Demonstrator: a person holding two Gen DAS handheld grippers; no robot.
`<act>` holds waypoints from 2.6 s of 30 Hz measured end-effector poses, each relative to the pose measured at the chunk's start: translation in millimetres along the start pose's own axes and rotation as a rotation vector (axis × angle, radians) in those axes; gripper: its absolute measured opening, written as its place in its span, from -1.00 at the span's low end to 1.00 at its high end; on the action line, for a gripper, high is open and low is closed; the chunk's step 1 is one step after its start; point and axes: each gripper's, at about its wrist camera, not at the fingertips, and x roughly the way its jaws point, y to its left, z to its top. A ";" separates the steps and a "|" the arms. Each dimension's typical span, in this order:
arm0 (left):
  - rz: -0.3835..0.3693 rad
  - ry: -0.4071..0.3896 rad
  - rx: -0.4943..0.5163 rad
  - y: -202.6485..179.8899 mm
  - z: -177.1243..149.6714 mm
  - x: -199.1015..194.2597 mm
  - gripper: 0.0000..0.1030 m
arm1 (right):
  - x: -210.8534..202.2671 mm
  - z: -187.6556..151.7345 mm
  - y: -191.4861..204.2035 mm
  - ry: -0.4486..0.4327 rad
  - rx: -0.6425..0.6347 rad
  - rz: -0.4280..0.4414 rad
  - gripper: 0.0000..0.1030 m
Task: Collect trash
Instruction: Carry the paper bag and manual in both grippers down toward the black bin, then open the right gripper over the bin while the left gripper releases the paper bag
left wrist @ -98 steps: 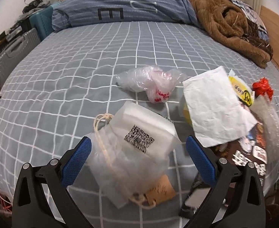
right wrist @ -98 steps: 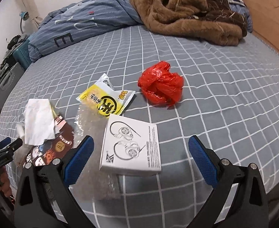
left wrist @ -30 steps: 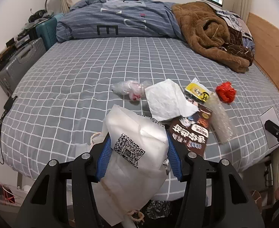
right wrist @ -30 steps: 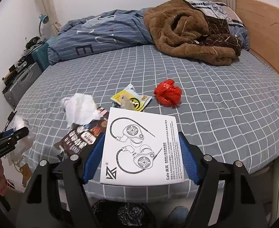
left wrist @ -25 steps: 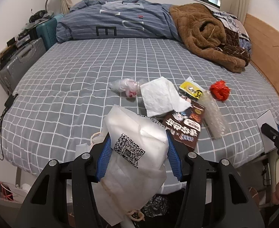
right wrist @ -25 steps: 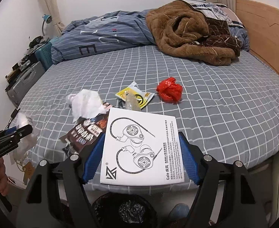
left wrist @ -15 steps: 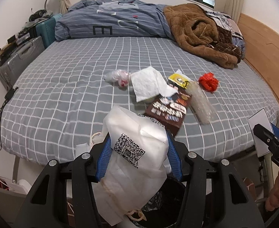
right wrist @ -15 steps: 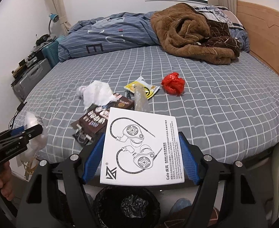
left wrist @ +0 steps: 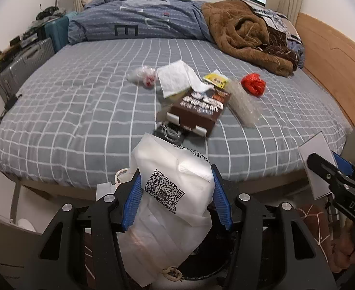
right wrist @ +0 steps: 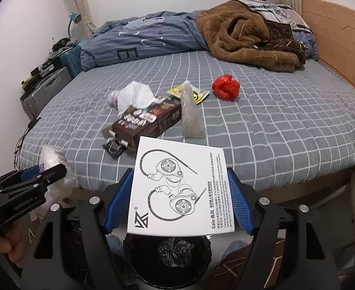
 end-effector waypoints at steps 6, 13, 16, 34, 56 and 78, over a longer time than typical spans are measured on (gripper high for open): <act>0.007 0.023 -0.001 0.8 -20.9 7.7 0.02 | 8.5 -19.0 5.9 0.027 -0.001 0.004 0.38; 0.013 0.053 -0.006 7.4 -43.6 23.1 0.02 | 22.1 -38.6 7.4 0.057 0.007 0.004 0.38; 0.009 0.061 -0.007 8.0 -54.1 31.1 0.02 | 31.0 -47.4 6.2 0.075 0.010 0.004 0.38; 0.007 0.168 -0.024 23.7 -114.0 106.5 0.02 | 114.5 -111.2 11.5 0.291 -0.002 0.009 0.39; 0.069 0.287 -0.019 42.6 -151.7 158.0 0.02 | 184.3 -157.9 32.7 0.486 -0.101 -0.022 0.39; 0.025 0.314 -0.014 7.4 -150.1 175.1 0.02 | 148.3 -113.0 -22.0 0.324 -0.075 -0.149 0.85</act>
